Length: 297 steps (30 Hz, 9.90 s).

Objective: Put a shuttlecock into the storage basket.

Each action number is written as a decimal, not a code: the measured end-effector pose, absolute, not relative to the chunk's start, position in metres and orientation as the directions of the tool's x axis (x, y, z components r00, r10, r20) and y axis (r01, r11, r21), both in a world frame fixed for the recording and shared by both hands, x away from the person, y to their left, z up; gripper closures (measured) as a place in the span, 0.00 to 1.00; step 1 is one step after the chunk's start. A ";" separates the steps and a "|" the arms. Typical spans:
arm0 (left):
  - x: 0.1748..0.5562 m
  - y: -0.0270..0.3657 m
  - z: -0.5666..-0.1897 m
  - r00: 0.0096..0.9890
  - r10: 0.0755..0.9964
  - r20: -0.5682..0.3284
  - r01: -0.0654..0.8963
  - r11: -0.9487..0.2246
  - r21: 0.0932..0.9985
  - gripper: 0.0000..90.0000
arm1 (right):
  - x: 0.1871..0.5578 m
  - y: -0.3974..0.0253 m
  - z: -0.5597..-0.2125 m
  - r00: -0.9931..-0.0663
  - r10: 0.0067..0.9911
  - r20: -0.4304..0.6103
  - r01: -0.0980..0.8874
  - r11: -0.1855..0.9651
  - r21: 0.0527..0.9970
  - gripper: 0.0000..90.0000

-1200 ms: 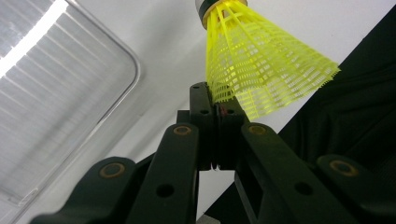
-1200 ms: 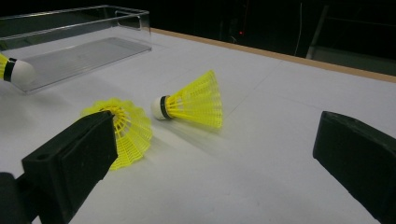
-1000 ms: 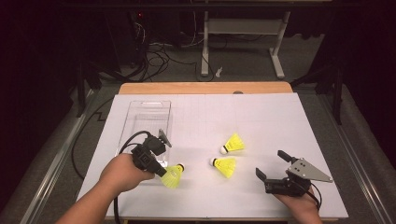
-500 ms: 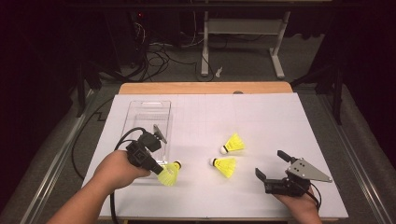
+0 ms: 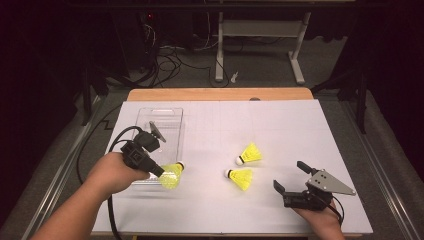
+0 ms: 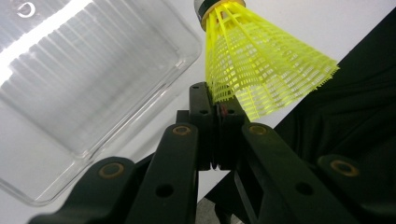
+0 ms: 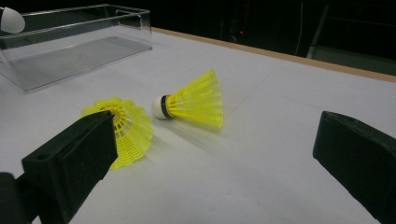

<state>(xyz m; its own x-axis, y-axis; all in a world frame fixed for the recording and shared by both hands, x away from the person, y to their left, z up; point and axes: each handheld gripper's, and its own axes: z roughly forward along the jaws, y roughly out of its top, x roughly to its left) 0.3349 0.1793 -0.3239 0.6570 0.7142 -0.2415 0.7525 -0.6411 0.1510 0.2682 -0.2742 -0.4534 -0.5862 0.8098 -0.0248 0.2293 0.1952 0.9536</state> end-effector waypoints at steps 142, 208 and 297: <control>0.430 0.250 -0.357 0.337 0.931 -0.141 0.936 -0.316 0.155 0.99 | 0.270 -0.272 -0.456 -0.599 0.800 -0.016 0.241 0.199 0.950 0.00; 0.437 0.251 -0.396 0.294 0.951 -0.097 0.946 -0.275 0.170 0.98 | 0.270 -0.271 -0.457 -0.605 0.796 -0.017 0.243 0.206 0.948 0.01; 0.377 0.208 -0.359 0.522 0.833 -0.185 0.853 -0.515 0.091 0.01 | 0.271 -0.271 -0.457 -0.591 0.807 -0.017 0.249 0.202 0.947 0.01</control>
